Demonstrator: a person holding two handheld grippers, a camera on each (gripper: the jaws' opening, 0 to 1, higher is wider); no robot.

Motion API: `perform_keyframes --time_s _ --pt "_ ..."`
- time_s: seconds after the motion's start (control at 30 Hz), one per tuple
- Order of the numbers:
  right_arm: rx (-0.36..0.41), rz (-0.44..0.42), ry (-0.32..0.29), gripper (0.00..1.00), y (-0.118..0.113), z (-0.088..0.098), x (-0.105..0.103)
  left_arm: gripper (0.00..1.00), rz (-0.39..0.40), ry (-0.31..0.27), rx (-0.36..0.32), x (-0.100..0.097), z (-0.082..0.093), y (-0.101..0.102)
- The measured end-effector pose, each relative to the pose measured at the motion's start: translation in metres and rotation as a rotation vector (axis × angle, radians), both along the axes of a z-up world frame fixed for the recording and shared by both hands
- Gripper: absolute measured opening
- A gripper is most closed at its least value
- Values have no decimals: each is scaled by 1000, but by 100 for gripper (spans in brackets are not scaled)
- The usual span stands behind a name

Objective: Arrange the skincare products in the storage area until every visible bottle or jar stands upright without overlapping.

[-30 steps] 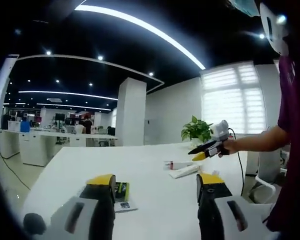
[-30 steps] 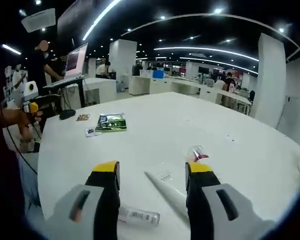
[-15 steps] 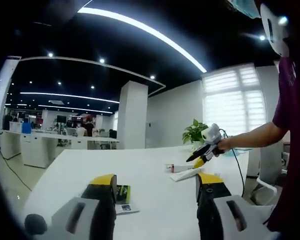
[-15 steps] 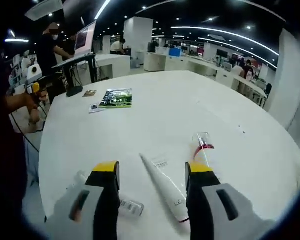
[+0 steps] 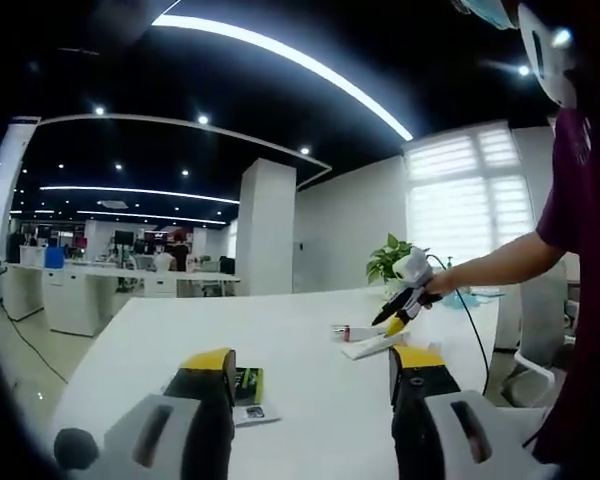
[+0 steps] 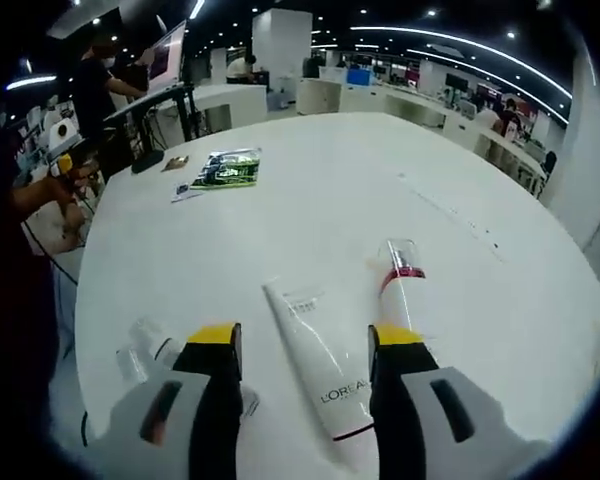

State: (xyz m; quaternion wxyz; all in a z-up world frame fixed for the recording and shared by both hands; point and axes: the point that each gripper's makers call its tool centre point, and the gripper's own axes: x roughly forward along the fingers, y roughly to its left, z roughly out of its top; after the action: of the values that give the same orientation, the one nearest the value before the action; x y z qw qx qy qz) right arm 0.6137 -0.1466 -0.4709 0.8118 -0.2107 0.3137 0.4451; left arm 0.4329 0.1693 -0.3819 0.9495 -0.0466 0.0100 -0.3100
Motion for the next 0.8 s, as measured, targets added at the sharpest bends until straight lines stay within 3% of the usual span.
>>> perform_keyframes --time_s 0.37,0.8 --pt "-72 19 21 49 -7 -17 6 60 -15 2 12 -4 0 -2" --pt "-136 38 53 48 -13 -31 12 64 -8 6 34 -5 -3 -3"
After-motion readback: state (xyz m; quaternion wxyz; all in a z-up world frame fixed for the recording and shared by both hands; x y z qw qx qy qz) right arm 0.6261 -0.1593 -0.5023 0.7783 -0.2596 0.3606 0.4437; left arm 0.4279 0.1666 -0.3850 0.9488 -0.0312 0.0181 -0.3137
